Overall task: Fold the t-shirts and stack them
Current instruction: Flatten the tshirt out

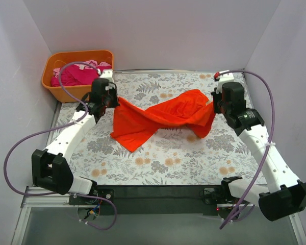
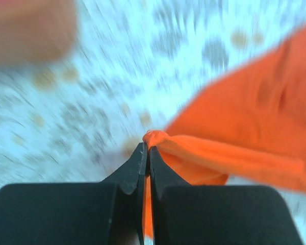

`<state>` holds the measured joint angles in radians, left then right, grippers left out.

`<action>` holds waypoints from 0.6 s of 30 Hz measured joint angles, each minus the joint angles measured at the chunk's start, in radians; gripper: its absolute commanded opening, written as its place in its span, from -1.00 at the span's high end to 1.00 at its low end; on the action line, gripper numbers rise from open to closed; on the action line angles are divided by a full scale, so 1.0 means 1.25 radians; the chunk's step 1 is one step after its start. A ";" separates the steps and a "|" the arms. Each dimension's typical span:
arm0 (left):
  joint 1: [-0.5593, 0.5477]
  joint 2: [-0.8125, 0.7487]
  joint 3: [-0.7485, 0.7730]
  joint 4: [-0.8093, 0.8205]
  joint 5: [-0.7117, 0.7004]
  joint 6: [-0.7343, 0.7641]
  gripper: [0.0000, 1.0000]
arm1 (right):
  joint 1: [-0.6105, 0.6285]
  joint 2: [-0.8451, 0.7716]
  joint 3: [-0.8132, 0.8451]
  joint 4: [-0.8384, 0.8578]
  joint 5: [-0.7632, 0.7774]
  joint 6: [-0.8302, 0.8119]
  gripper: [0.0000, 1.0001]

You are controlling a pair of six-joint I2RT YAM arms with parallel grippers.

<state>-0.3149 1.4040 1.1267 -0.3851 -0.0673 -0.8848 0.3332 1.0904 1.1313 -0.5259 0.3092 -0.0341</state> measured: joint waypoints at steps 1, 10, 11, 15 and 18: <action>0.013 -0.005 0.042 0.004 -0.023 0.002 1.00 | -0.002 0.018 0.029 0.004 0.011 -0.005 0.97; 0.056 -0.035 0.301 0.050 -0.126 0.029 1.00 | -0.016 0.101 0.291 0.103 0.062 -0.117 0.97; 0.055 -0.045 0.317 0.057 -0.126 0.033 1.00 | -0.016 0.100 0.313 0.117 0.062 -0.135 0.97; 0.054 -0.104 0.359 0.085 -0.118 0.047 1.00 | -0.016 0.063 0.355 0.191 0.056 -0.212 0.97; 0.054 -0.177 0.358 0.105 -0.103 0.063 1.00 | -0.016 -0.017 0.335 0.246 0.030 -0.270 0.97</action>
<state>-0.2470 1.1828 1.5745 -0.2543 -0.1955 -0.8059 0.3134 1.0695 1.5497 -0.2180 0.3462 -0.3721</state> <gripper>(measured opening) 0.021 0.020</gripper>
